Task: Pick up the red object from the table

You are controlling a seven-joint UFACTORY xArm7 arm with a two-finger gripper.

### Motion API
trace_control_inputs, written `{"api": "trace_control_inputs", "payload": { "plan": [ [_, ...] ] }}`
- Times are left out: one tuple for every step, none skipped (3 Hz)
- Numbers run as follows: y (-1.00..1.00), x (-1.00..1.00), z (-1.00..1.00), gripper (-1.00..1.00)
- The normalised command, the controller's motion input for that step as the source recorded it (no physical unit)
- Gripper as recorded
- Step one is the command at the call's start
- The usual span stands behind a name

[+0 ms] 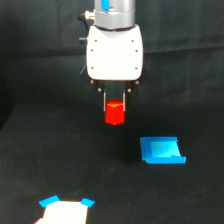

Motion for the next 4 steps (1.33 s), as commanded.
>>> {"api": "trace_control_inputs", "payload": {
  "plan": [
    [-0.32,-0.42,0.26,-0.51],
    [-0.67,-0.36,0.34,-0.51],
    [-0.79,-0.49,0.4,-1.0],
    [0.35,-0.08,0.07,-0.59]
  ]
}}
